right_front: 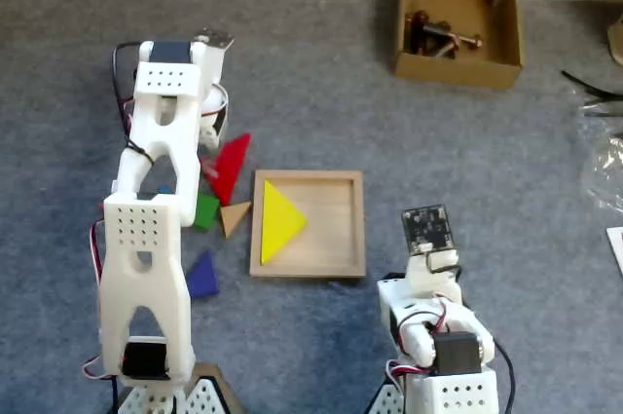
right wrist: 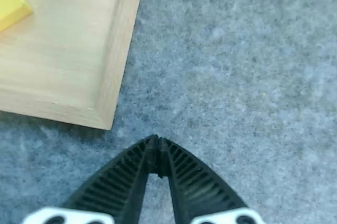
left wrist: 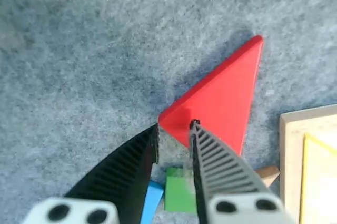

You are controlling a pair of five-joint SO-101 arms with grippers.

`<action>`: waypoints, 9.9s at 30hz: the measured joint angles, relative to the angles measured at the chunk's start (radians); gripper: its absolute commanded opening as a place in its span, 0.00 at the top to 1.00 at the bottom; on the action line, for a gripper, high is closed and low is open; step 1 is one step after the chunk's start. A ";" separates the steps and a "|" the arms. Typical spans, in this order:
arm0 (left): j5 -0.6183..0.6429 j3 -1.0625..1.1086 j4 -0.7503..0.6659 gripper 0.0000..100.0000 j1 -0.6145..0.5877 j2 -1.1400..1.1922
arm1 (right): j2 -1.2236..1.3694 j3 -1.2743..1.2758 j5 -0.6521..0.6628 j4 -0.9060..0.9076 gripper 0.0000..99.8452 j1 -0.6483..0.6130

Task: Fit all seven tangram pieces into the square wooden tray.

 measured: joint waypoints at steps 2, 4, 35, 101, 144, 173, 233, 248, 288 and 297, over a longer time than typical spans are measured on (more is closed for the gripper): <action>0.000 0.002 0.000 0.89 0.000 0.000 | 0.000 0.000 0.000 0.000 0.99 0.000; 0.002 0.018 0.000 0.86 0.000 0.000 | 0.000 0.000 0.000 0.000 0.99 0.000; 0.003 0.046 -0.048 0.71 0.002 0.064 | 0.000 0.000 0.000 0.000 0.99 0.000; 0.005 0.032 -0.075 1.00 0.014 0.094 | 0.000 0.000 0.000 0.000 0.99 0.000; 0.003 0.034 -0.025 1.00 0.009 -0.026 | 0.000 0.000 0.000 0.000 0.99 0.000; 0.000 0.347 -0.012 1.00 0.244 -0.373 | 0.000 0.000 0.000 0.000 0.99 0.000; -0.226 0.482 -0.012 1.00 0.446 -0.373 | 0.000 0.000 0.000 0.000 0.99 0.000; -0.454 0.629 -0.012 1.00 0.571 -0.384 | 0.000 0.000 0.000 0.000 0.99 0.000; -0.500 0.727 -0.178 0.92 0.548 -0.385 | 0.000 0.000 0.000 0.000 0.99 0.000; -0.500 0.727 -0.178 0.92 0.548 -0.385 | 0.000 0.000 0.000 0.000 0.99 0.000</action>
